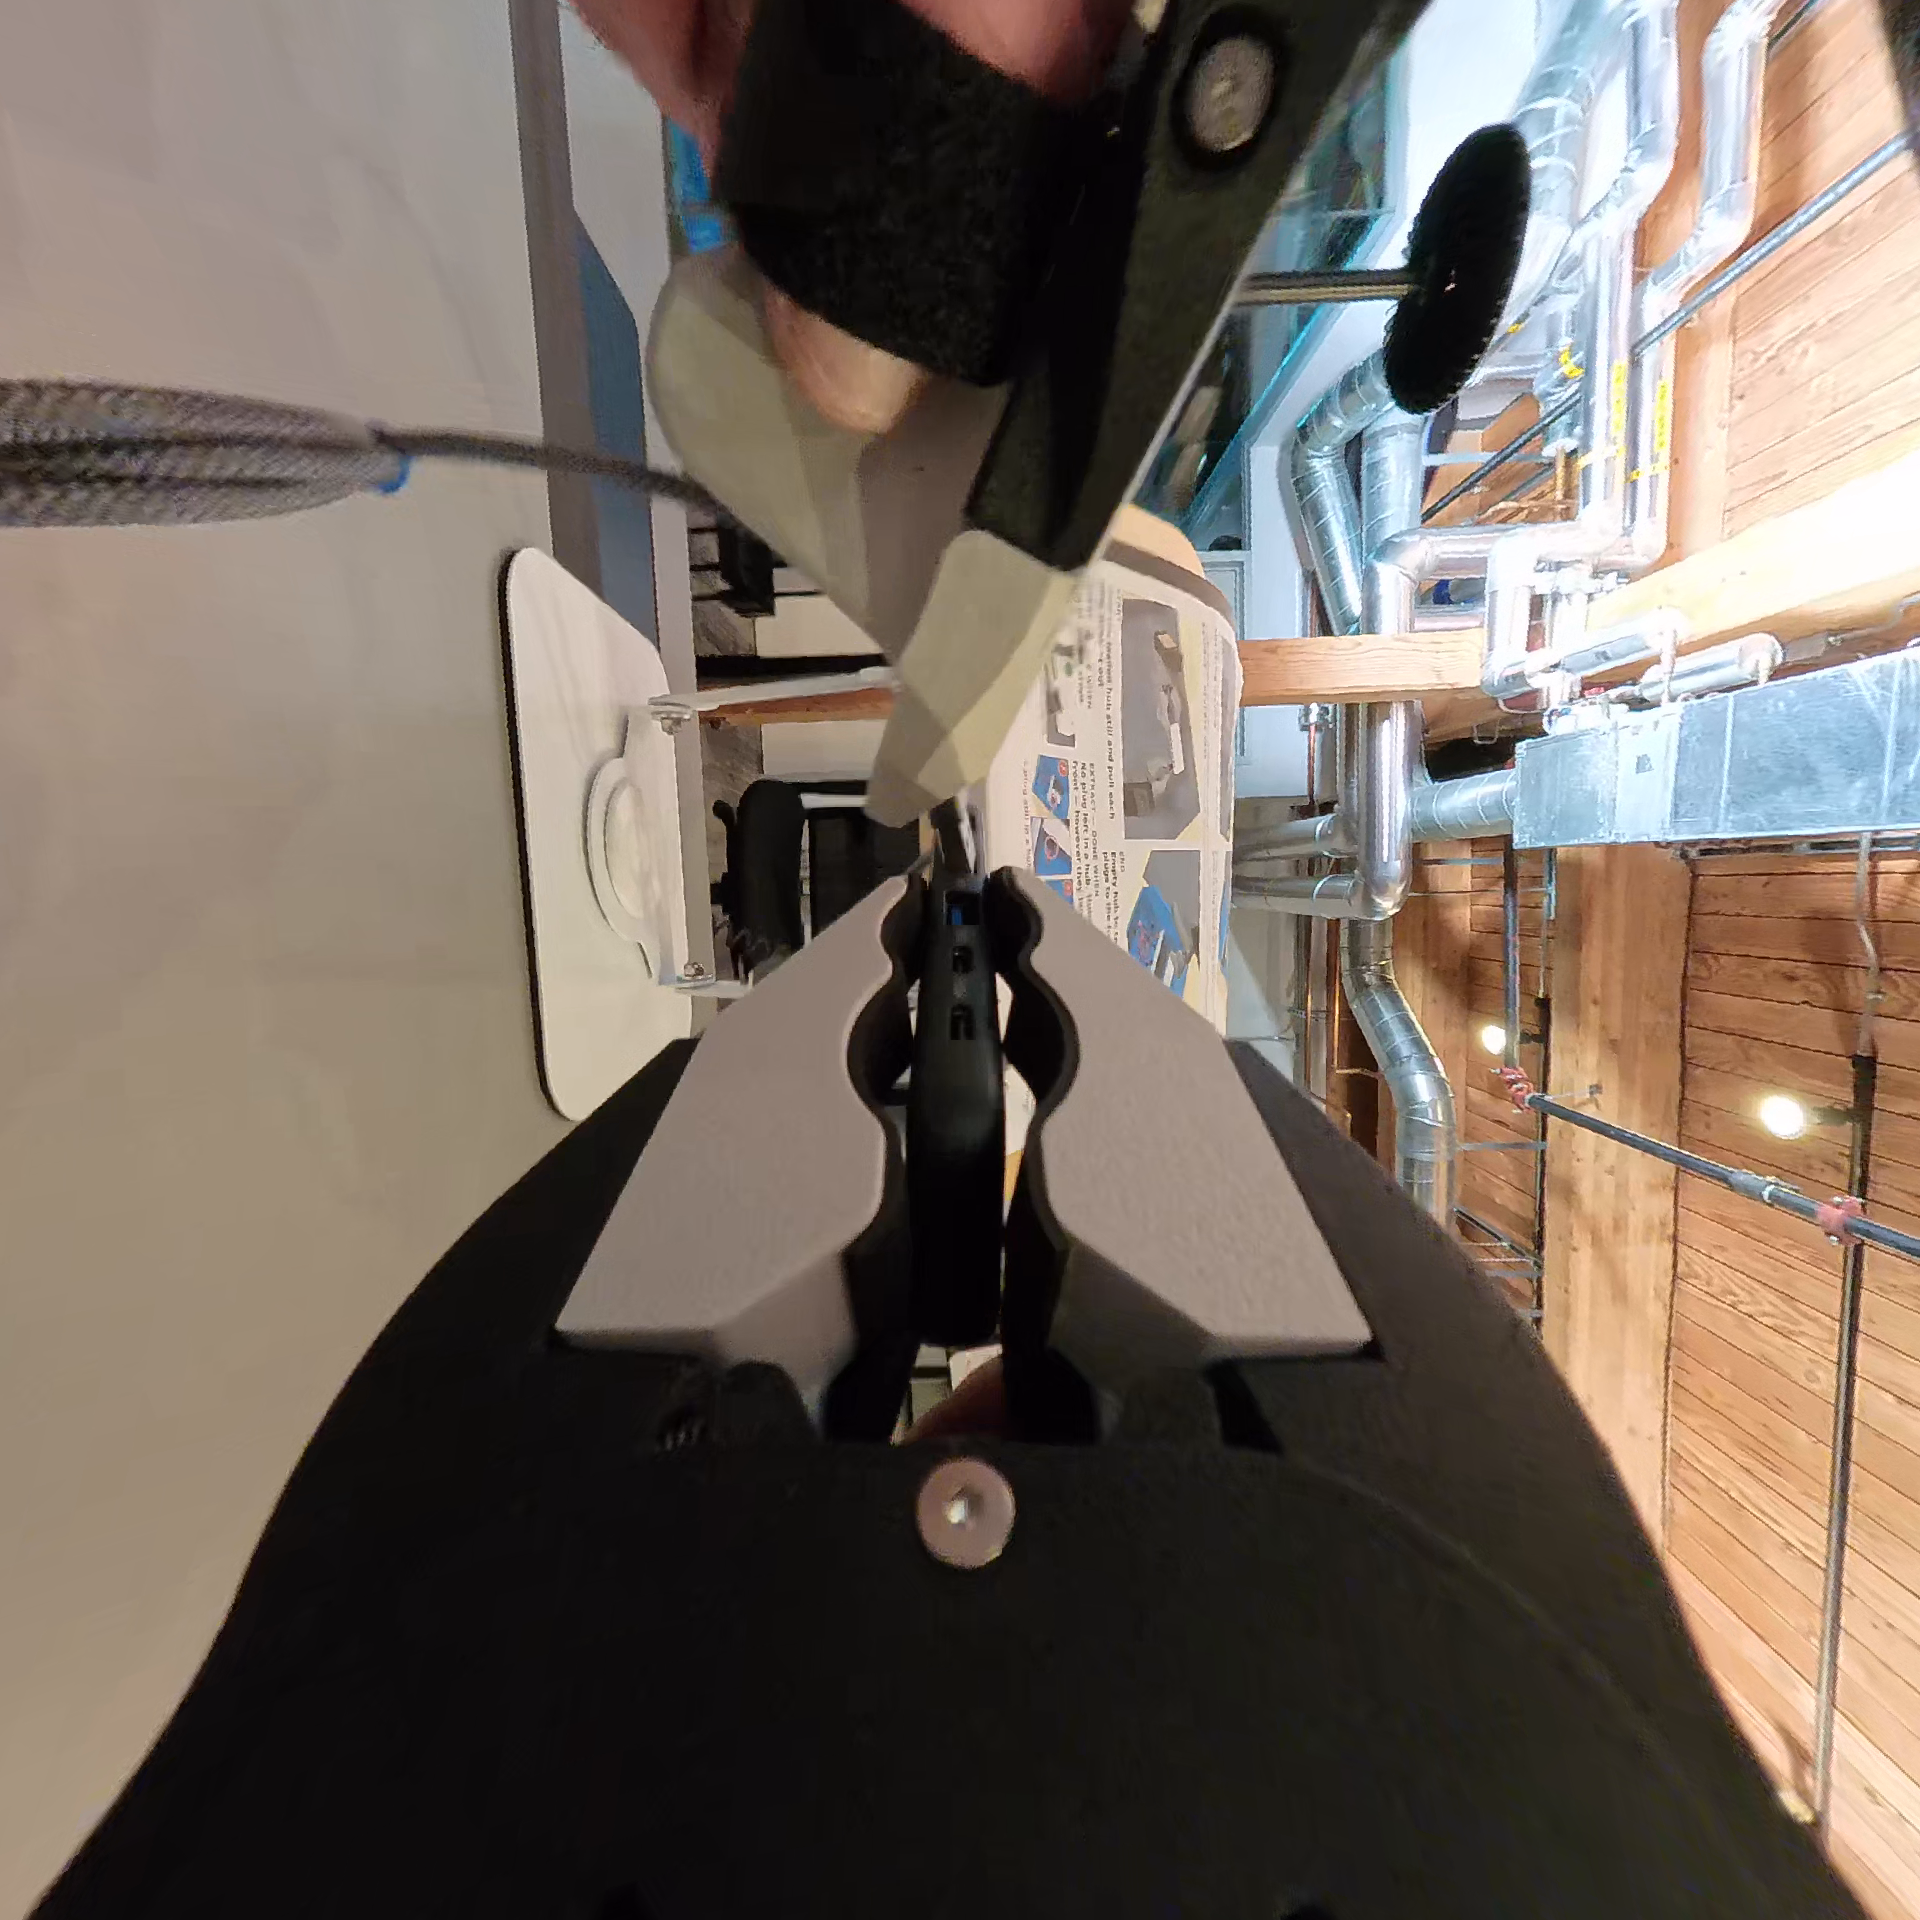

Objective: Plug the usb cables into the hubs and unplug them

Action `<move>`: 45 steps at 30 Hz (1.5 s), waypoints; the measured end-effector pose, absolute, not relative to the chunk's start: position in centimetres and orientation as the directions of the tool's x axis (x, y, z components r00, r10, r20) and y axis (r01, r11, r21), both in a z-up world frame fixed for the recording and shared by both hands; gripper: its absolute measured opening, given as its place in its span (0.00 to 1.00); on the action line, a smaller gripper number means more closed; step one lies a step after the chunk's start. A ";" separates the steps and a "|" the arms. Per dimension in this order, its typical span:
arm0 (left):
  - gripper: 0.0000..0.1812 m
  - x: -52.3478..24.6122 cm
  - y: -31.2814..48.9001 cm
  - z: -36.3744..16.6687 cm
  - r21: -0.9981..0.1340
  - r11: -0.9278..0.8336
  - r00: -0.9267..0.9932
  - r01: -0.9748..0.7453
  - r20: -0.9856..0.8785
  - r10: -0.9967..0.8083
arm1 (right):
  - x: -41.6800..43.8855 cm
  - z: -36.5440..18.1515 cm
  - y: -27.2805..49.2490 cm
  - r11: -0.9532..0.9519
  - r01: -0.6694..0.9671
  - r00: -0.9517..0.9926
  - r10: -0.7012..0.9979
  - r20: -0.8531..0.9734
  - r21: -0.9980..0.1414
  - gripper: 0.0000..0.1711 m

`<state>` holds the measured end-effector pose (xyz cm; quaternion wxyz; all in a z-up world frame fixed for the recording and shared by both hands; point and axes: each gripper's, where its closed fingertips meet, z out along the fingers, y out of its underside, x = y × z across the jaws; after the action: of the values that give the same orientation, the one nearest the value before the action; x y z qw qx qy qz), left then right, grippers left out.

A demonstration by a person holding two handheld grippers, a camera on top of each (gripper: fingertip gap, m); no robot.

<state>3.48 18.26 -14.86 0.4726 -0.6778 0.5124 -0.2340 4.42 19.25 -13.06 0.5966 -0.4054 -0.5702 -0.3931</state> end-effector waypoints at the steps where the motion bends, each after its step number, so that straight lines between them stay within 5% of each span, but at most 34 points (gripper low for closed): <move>1: 0.07 3.5 18.3 -15.0 -0.882 -0.038 0.362 -0.469 -0.153 -0.919 | 4.3 -12.9 19.1 0.373 0.927 0.051 -0.003 0.999 -0.046 0.05; 8: 0.07 3.7 18.4 -15.3 -0.893 -0.047 0.345 -0.447 -0.124 -0.930 | 3.7 -13.2 18.8 0.398 0.915 0.049 0.039 0.998 -0.060 0.06; 15: 0.08 2.9 19.3 -15.6 -0.854 0.046 0.349 -0.519 -0.261 -0.900 | 4.4 -13.1 19.0 0.423 0.882 0.156 0.152 0.976 -0.207 0.05; 18: 0.08 1.7 20.7 -16.1 -0.764 0.149 0.354 -0.628 -0.451 -0.819 | 5.4 -13.1 19.5 0.409 0.879 0.183 0.183 0.966 -0.245 0.05; 24: 0.08 2.9 20.4 -19.6 -0.723 0.184 0.281 -0.666 -0.472 -0.836 | 7.1 -13.9 20.6 0.371 0.885 0.209 0.220 0.953 -0.280 0.05; 27: 0.08 2.8 20.4 -21.8 -0.613 0.255 0.189 -0.748 -0.565 -0.803 | 8.1 -14.5 21.2 0.347 0.892 0.218 0.234 0.947 -0.291 0.05; 45: 0.19 3.3 16.8 -28.3 -0.443 0.376 -0.122 -0.814 -0.502 -0.856 | 10.2 -16.0 22.4 0.302 0.893 0.246 0.297 0.923 -0.335 0.05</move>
<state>3.33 16.79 -28.29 0.3576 -0.5580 0.7483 -0.0294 10.17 22.45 -16.05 0.5825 -0.5327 -0.5581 -0.2557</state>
